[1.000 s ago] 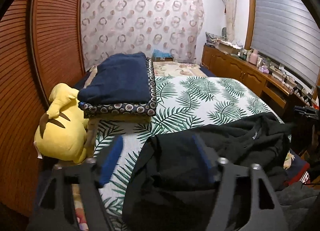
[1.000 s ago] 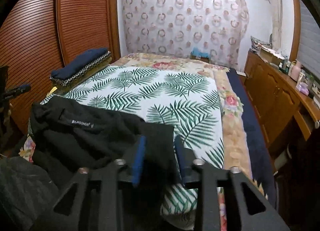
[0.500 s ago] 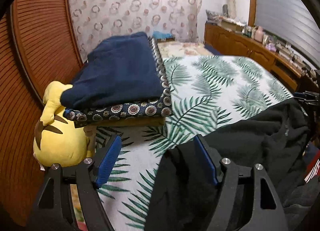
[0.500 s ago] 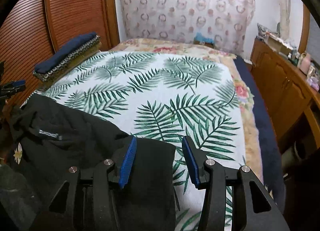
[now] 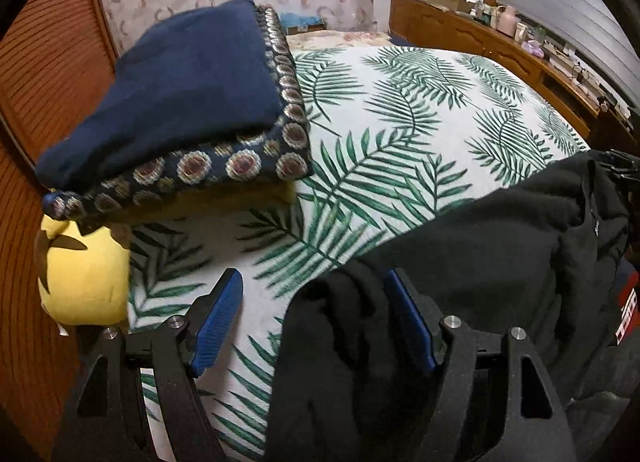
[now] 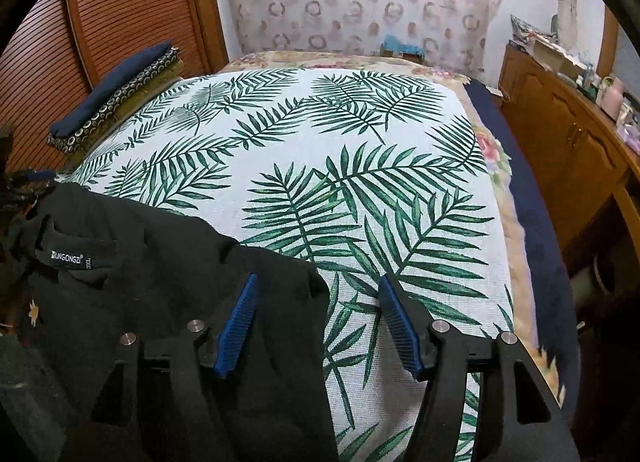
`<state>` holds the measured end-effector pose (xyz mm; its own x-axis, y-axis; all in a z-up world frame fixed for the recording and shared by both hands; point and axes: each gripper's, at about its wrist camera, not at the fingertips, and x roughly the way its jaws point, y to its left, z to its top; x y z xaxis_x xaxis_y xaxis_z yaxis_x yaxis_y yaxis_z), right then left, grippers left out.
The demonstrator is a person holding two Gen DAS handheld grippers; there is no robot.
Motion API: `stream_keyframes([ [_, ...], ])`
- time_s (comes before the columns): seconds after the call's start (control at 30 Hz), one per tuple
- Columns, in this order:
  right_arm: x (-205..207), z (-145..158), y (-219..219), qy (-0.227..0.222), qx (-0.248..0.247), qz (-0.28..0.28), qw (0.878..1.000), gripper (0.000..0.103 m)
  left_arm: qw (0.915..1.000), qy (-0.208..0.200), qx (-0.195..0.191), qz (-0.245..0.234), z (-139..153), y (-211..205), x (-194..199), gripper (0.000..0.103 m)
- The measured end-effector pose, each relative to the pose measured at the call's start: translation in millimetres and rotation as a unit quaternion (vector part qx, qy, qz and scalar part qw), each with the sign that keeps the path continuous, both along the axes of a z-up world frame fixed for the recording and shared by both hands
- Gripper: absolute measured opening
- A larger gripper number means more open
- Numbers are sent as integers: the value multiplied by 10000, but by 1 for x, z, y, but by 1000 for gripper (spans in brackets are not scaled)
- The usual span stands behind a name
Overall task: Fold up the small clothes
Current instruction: 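Lift the black shirt with both tools and fold it over in half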
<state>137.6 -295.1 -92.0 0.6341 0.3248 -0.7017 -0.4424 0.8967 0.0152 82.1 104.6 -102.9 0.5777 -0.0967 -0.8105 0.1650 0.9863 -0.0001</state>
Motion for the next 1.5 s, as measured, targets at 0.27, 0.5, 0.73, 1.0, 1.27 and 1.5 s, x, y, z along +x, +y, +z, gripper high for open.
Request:
stream_keyframes([
  [0.27, -3, -5, 1, 44, 115, 186, 9998, 64, 9998, -40, -185, -95, -1, -3, -5, 55],
  [0.5, -7, -5, 2, 157, 380, 438, 9982, 36, 9986, -237, -322, -337, 8, -12, -14, 16],
  [0.73, -38, 20, 1, -211, 634, 600, 9960, 12, 9920, -1111, -601, -49, 53, -9, -62, 13],
  [1.0, -119, 97, -25, -1313, 983, 368, 9858, 11, 9724, -2175, -835, 85, 122, -9, -118, 12],
  [1.27, -187, 159, -38, -2177, 1108, 202, 9695, 11, 9479, -3057, -877, 178, 183, -5, -158, 12],
  [1.5, -227, 207, -38, -2903, 798, 132, 9535, 11, 9256, -3711, -741, 119, 243, -2, -166, 12],
])
